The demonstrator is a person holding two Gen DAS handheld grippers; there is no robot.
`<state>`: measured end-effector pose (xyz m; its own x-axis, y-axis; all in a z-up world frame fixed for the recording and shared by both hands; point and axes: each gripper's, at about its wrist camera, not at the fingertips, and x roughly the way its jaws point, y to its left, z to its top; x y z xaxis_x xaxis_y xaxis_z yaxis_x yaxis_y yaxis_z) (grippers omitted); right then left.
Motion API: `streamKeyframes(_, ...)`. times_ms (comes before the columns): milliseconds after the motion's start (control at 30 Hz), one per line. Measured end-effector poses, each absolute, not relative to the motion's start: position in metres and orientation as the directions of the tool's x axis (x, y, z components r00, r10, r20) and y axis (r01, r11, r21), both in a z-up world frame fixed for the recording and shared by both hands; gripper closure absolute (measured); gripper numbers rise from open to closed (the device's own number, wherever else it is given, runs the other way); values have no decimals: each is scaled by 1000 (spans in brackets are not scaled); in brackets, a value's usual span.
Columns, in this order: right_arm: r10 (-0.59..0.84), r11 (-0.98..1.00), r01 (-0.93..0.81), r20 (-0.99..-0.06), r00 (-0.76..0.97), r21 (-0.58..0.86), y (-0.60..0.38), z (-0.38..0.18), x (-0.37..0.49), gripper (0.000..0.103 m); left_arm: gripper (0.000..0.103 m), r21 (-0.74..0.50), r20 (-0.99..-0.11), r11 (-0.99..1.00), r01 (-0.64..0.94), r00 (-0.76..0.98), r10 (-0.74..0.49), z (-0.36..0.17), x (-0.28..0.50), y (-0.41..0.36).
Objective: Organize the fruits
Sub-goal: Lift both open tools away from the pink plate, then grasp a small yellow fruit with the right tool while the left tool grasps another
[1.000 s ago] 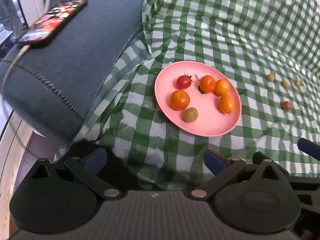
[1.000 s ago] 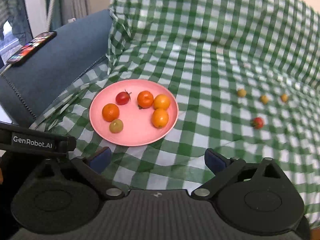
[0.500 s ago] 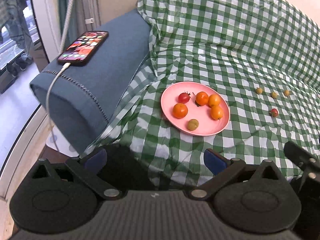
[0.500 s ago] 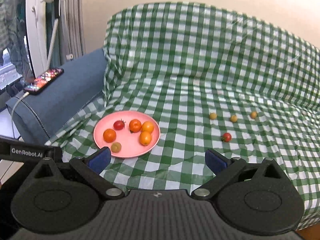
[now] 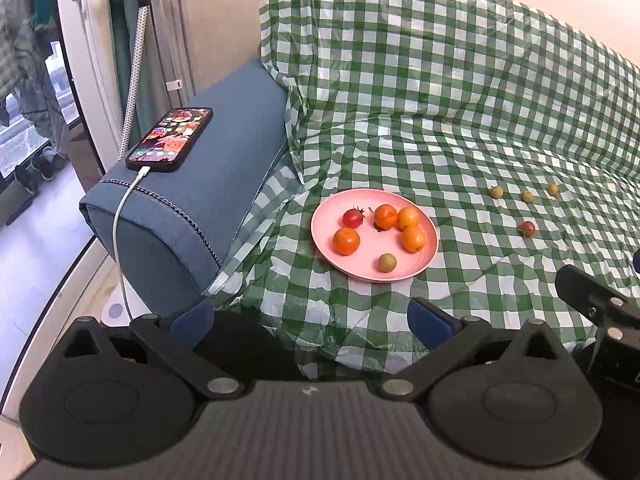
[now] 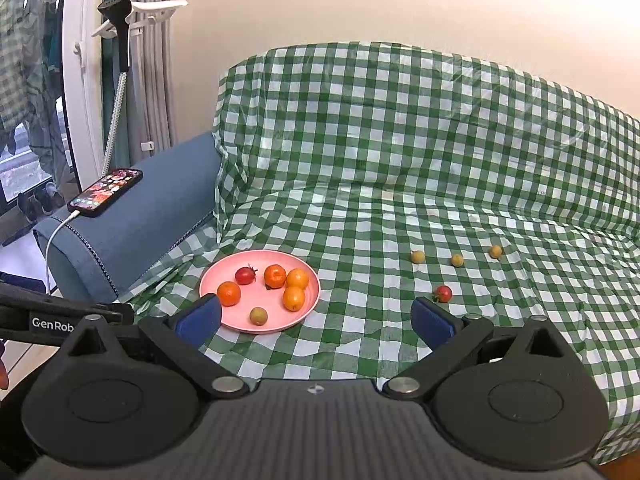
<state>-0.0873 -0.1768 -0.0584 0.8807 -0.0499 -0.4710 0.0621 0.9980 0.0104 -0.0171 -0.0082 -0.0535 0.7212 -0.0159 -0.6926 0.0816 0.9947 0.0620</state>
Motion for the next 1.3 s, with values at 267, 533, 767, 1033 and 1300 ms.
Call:
streamKeyframes(267,-52,998,64,-475,878,10,-175,-60,-88,3,0,62,-694,995,76,720,-11,-54,-15,-6)
streamKeyframes(533,-54,995,88,-514,856,42,-189,-73,-78,3,0,92,-734,989,119,679,-13,-68,-1,-19)
streamKeyframes(767,-22,987,107,-552,834,121,-213,-93,-59,3,0,146,-782,977,157,623,17,-85,21,-36)
streamKeyframes(1033,-43,969,175,-584,810,172,-265,-115,-32,2,0,181,-798,961,210,602,18,-90,68,-88)
streamKeyframes(1300,-193,927,344,-594,781,151,-354,-134,12,2,0,79,-859,957,280,507,-78,-107,164,-176)
